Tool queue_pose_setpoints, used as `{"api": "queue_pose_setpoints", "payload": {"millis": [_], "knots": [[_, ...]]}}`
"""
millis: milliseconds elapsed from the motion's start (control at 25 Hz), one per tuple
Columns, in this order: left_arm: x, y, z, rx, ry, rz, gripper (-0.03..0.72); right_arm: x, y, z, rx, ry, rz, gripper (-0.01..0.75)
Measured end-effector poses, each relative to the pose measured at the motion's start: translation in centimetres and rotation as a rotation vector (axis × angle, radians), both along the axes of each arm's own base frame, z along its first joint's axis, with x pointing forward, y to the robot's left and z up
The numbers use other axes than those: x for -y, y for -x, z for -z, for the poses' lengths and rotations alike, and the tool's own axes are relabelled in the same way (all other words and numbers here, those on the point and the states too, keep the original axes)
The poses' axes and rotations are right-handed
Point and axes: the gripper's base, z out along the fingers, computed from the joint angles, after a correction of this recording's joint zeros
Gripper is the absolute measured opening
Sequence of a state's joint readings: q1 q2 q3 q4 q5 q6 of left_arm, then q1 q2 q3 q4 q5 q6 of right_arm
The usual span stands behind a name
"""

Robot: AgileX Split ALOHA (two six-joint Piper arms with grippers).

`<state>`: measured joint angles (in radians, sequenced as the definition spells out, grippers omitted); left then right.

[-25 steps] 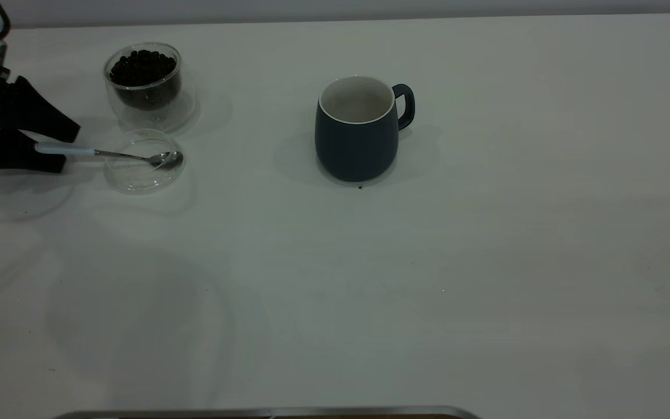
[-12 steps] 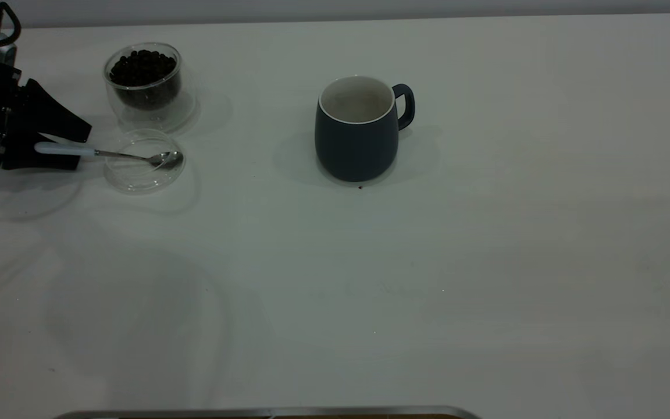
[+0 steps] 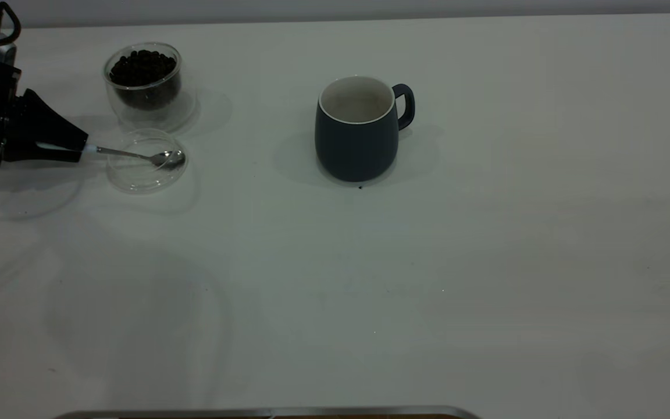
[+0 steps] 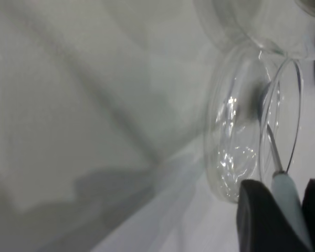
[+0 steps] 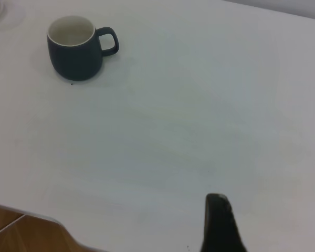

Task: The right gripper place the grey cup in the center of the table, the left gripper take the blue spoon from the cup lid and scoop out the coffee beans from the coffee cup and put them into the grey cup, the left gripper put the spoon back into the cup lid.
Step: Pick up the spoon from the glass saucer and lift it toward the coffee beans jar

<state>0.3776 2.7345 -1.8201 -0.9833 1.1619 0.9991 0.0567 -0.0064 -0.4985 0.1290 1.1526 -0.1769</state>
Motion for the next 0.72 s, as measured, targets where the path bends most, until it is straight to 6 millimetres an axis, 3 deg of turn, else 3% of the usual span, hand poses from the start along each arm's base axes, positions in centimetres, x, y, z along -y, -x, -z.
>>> {"api": "queue_pose_setpoints", "payload": {"millis": [360, 720], "knots": [[0.0, -0.2, -0.5, 0.007, 0.008, -0.011, 0.147, 0.0, 0.0, 0.0, 0.0, 0.0, 0.0, 0.511], [-1.0, -0.5, -5.0, 0.014, -0.138, 0.052, 0.122, 0.0, 0.0, 0.0, 0.0, 0.0, 0.0, 0.511]]}}
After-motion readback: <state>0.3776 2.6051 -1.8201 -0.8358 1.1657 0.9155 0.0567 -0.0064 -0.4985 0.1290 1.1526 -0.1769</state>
